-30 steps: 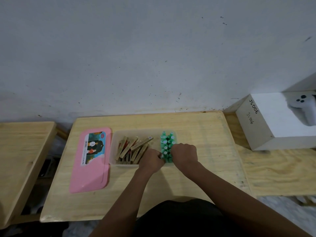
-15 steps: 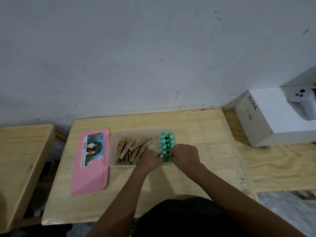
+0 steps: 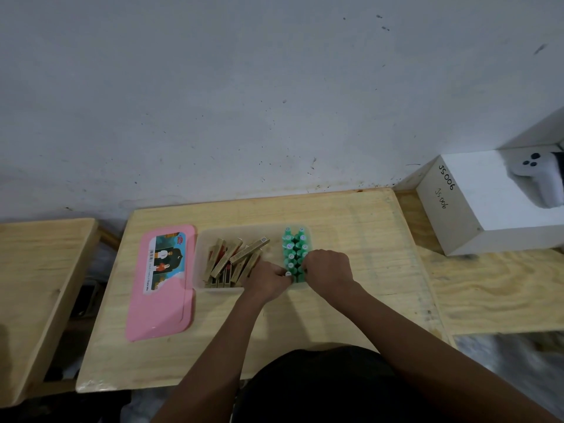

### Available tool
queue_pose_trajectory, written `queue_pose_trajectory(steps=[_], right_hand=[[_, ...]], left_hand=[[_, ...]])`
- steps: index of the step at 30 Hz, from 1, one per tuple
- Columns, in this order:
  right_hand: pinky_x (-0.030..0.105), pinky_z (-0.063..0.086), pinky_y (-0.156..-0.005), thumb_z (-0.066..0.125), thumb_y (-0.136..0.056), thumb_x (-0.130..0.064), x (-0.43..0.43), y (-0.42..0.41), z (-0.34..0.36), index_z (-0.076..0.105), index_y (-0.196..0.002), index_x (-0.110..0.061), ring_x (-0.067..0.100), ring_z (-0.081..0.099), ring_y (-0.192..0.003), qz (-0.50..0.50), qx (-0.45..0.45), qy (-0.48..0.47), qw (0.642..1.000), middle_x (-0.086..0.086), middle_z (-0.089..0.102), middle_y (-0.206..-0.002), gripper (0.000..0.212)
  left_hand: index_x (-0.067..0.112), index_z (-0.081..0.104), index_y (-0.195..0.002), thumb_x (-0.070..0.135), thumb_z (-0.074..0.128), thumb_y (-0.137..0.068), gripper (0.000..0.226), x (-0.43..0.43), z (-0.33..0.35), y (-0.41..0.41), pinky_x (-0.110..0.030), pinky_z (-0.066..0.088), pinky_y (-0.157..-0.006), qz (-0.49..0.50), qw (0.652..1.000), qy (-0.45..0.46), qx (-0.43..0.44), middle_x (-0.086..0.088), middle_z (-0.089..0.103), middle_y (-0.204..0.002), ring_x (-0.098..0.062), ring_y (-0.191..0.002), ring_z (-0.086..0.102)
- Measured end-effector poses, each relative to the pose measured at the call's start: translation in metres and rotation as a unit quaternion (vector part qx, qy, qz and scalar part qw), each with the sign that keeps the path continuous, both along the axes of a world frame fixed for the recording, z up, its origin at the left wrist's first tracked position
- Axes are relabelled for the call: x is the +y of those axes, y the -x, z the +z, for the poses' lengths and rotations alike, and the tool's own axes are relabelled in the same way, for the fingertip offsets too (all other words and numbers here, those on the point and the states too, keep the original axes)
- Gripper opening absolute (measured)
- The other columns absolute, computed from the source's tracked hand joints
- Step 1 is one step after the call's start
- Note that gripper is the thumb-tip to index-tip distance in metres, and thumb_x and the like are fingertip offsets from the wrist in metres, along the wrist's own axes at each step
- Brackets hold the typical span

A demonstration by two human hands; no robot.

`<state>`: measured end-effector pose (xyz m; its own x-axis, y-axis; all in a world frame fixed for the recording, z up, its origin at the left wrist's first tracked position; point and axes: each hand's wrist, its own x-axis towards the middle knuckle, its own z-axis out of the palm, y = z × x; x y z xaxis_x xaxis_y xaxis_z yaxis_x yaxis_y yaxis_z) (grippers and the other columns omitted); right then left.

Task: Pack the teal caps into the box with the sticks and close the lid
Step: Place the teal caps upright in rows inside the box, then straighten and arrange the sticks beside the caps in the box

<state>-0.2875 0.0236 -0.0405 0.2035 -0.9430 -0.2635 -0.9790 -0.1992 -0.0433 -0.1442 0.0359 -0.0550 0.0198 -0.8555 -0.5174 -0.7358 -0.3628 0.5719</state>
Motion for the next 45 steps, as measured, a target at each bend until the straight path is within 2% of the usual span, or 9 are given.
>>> queue_pose_trajectory(steps=[4,8,13,18,24,32,38,42,45], right_hand=[[0.027,0.037,-0.060,0.054,-0.088,-0.014,0.000,0.005,-0.004,0.073,-0.096,-0.024,0.021,0.067,-0.083,0.003,-0.029,-0.005,1.000,-0.002,0.070,-0.091,0.023],[0.026,0.038,-0.061,0.055,-0.089,-0.019,0.002,0.010,-0.006,0.073,-0.099,-0.027,0.019,0.067,-0.084,-0.007,-0.068,-0.004,0.998,-0.005,0.071,-0.095,0.022],[0.027,0.043,-0.066,0.056,-0.091,-0.027,0.006,0.016,-0.005,0.073,-0.107,-0.034,0.018,0.066,-0.095,-0.010,-0.121,-0.014,0.992,-0.009,0.070,-0.107,0.024],[0.030,0.047,-0.075,0.056,-0.092,-0.036,0.008,0.023,-0.001,0.070,-0.111,-0.036,0.014,0.063,-0.102,-0.020,-0.151,-0.009,0.988,-0.011,0.067,-0.115,0.024],[0.030,0.050,-0.082,0.055,-0.093,-0.034,0.009,0.033,-0.002,0.066,-0.117,-0.032,0.012,0.062,-0.104,-0.096,-0.201,-0.016,0.975,-0.013,0.064,-0.118,0.027],[0.026,0.047,-0.075,0.057,-0.091,-0.034,0.007,0.040,-0.004,0.063,-0.122,-0.031,0.011,0.064,-0.095,-0.153,-0.260,-0.078,0.950,-0.014,0.068,-0.112,0.032],[0.027,0.044,-0.073,0.057,-0.090,-0.036,0.002,0.041,-0.004,0.060,-0.123,-0.032,0.010,0.062,-0.094,-0.153,-0.269,-0.089,0.947,-0.016,0.067,-0.109,0.033],[0.028,0.046,-0.076,0.057,-0.090,-0.037,-0.004,0.042,-0.003,0.061,-0.122,-0.032,0.011,0.062,-0.097,-0.136,-0.265,-0.085,0.951,-0.016,0.067,-0.109,0.033],[0.028,0.048,-0.076,0.057,-0.091,-0.039,-0.010,0.040,0.003,0.061,-0.122,-0.033,0.011,0.064,-0.096,-0.116,-0.247,-0.056,0.960,-0.015,0.068,-0.109,0.032]], left_hand=[[0.017,0.055,-0.052,0.022,0.063,-0.084,0.033,0.000,0.003,0.001,-0.012,0.027,-0.034,-0.016,1.000,0.004,0.005,0.004,0.043,-0.045,0.001,-0.030,0.040],[0.016,0.056,-0.053,0.022,0.063,-0.083,0.031,0.000,0.004,0.002,-0.014,0.024,-0.036,-0.014,1.000,-0.003,0.005,0.005,0.043,-0.046,-0.002,-0.032,0.040],[0.020,0.051,-0.041,0.037,0.062,-0.078,0.042,0.001,-0.002,0.004,-0.031,0.027,-0.068,0.015,1.000,-0.017,-0.019,0.008,0.040,-0.035,-0.007,-0.045,0.038],[0.017,0.064,-0.053,0.047,0.065,-0.078,0.038,0.005,-0.001,0.007,-0.027,0.028,-0.057,0.039,0.999,-0.004,0.002,0.005,0.045,-0.044,-0.010,-0.044,0.041],[0.013,0.077,-0.091,0.036,0.066,-0.082,0.027,0.008,0.002,0.006,-0.026,0.045,-0.070,0.041,0.999,0.005,0.013,-0.004,0.068,-0.078,-0.014,-0.074,0.061],[0.016,0.075,-0.100,0.035,0.068,-0.081,0.028,0.008,0.003,0.007,-0.025,0.048,-0.073,0.048,0.999,0.008,0.008,-0.003,0.075,-0.092,-0.010,-0.078,0.062],[0.024,0.075,-0.102,0.044,0.066,-0.081,0.031,0.008,0.005,0.006,-0.013,0.034,-0.056,0.042,0.999,0.002,-0.028,0.004,0.075,-0.098,-0.003,-0.079,0.057],[0.033,0.074,-0.099,0.054,0.064,-0.075,0.033,0.007,0.003,0.003,-0.031,0.046,-0.089,0.043,0.997,-0.013,-0.062,0.011,0.073,-0.104,-0.010,-0.100,0.062],[0.030,0.076,-0.093,0.051,0.064,-0.076,0.029,0.008,0.003,-0.001,-0.034,0.049,-0.086,0.044,0.998,-0.011,-0.038,0.008,0.075,-0.094,-0.013,-0.095,0.066]])
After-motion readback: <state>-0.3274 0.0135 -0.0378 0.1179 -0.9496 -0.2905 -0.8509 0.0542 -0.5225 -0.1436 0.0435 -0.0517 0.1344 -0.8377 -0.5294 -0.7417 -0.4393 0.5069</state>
